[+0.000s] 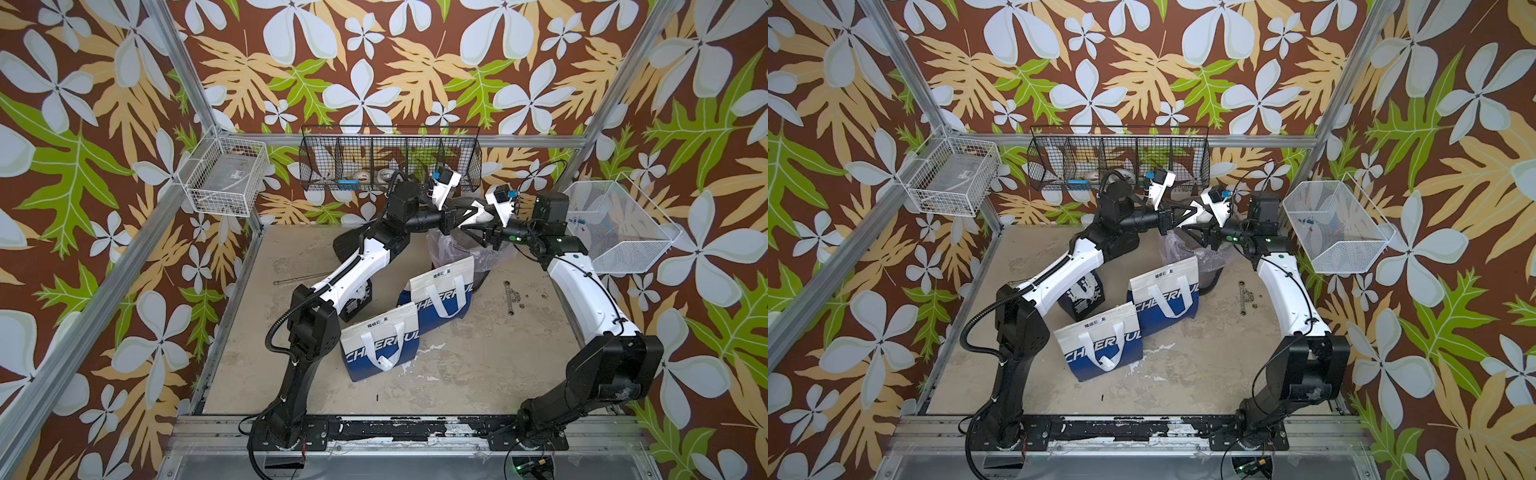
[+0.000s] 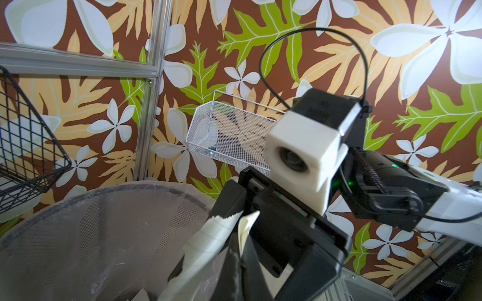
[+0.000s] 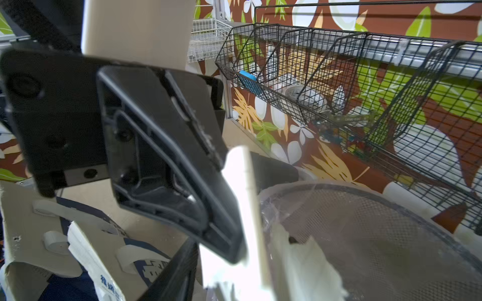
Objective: Shred takeout receipts and throw away
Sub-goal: Shred the takeout receipt.
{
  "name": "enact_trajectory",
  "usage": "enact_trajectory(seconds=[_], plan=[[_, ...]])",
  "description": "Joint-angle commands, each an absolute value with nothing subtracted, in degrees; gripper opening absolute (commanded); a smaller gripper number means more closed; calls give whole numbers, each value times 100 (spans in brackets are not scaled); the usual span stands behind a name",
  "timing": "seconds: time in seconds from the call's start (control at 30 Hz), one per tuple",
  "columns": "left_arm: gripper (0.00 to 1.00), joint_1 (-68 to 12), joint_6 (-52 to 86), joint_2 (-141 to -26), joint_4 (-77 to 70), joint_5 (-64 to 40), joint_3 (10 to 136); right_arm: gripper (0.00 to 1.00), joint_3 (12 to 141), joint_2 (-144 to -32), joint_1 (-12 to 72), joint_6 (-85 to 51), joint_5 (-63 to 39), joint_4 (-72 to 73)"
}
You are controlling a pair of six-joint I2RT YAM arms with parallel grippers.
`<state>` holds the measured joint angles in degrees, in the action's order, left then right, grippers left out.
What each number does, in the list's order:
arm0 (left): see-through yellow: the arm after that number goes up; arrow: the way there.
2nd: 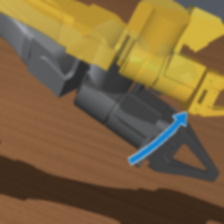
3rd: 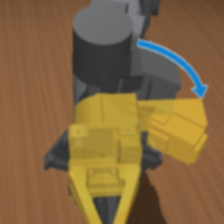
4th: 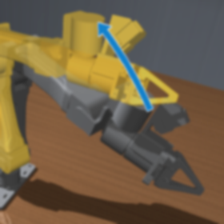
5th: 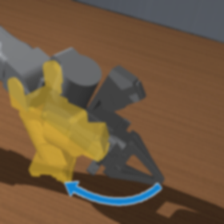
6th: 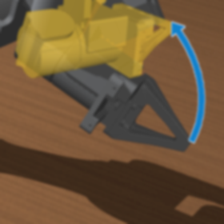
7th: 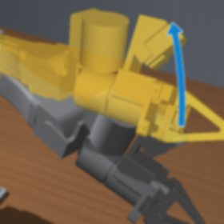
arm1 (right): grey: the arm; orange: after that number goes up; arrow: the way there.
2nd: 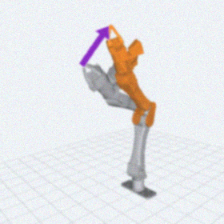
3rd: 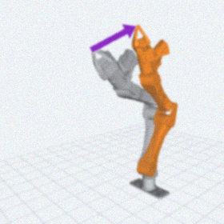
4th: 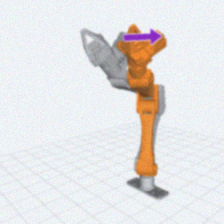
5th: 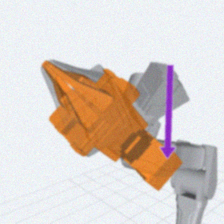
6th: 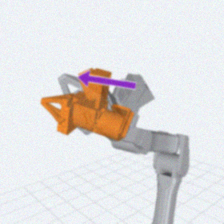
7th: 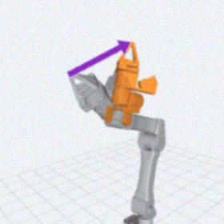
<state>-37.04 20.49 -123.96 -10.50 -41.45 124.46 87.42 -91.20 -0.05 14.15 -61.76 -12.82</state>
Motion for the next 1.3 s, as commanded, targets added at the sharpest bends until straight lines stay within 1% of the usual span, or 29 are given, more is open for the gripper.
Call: enact_trajectory(seconds=[0.0, 0.1, 0.2, 0.23, 0.27, 0.37, 0.43, 0.5, 0.57, 0.67, 0.77, 0.83, 0.93, 1.0, 1.13, 1.17, 1.23, 1.27], plan=[[0, -3700, 2107, -12443, -1185, -4375, 12514, 51, 8799, -9093, 69, 1489, -6705, -1262], [0, -3696, 2041, -12476, -1088, -4342, 12559, 35, 8789, -9057, 74, 1472, -6698, -1286], [0, -3700, 2004, -12482, -1042, -4298, 12557, 13, 8828, -9052, 75, 1433, -6739, -1307], [0, -3696, 1988, -12476, -1014, -4284, 12560, 4, 8850, -9053, 77, 1430, -6726, -1330], [0, -3700, 1943, -12461, -967, -4242, 12559, 0, 8870, -9053, 75, 1468, -6659, -1399], [0, -3699, 1719, -12359, -805, -4004, 12504, 0, 8943, -9034, 79, 1684, -6294, -1729], [0, -3700, 1568, -12279, -723, -3825, 12437, 0, 8869, -8919, 113, 1731, -5961, -1701], [0, -3708, 1315, -12271, -411, -3573, 12519, 0, 8758, -8667, 318, 1968, -5071, -1661], [0, -3797, 672, -12356, 298, -2982, 12824, 0, 8432, -8244, 625, 2161, -3907, -1279], [0, -3906, -5, -12512, 1147, -2212, 13225, 0, 8043, -7753, 761, 2252, -3186, -588], [0, -3920, -165, -12685, 1585, -1784, 13546, 0, 7528, -7239, 1033, 2696, -2579, 118], [0, -3920, -185, -12737, 1687, -1485, 13586, 0, 7320, -7010, 1131, 2879, -2359, 375], [0, -3918, -228, -12820, 1825, -1131, 13696, 0, 7428, -6984, 1128, 2962, -2062, 204], [0, -3920, -220, -12873, 1792, -1230, 13707, 0, 7532, -7099, 1031, 2889, -2010, 41], [0, -3920, -86, -12949, 1603, -1640, 13680, 0, 7801, -7453, 530, 2193, -2536, -190], [5, -3914, -60, -12983, 1572, -1718, 13679, 0, 7908, -7584, 384, 1950, -2725, -255], [26, -3920, -19, -13065, 1565, -1806, 13724, 0, 8344, -8009, 134, 1635, -2940, -753], [32, -3921, -3, -13117, 1576, -1833, 13752, 0, 8632, -8293, 68, 1613, -3049, -1144]])
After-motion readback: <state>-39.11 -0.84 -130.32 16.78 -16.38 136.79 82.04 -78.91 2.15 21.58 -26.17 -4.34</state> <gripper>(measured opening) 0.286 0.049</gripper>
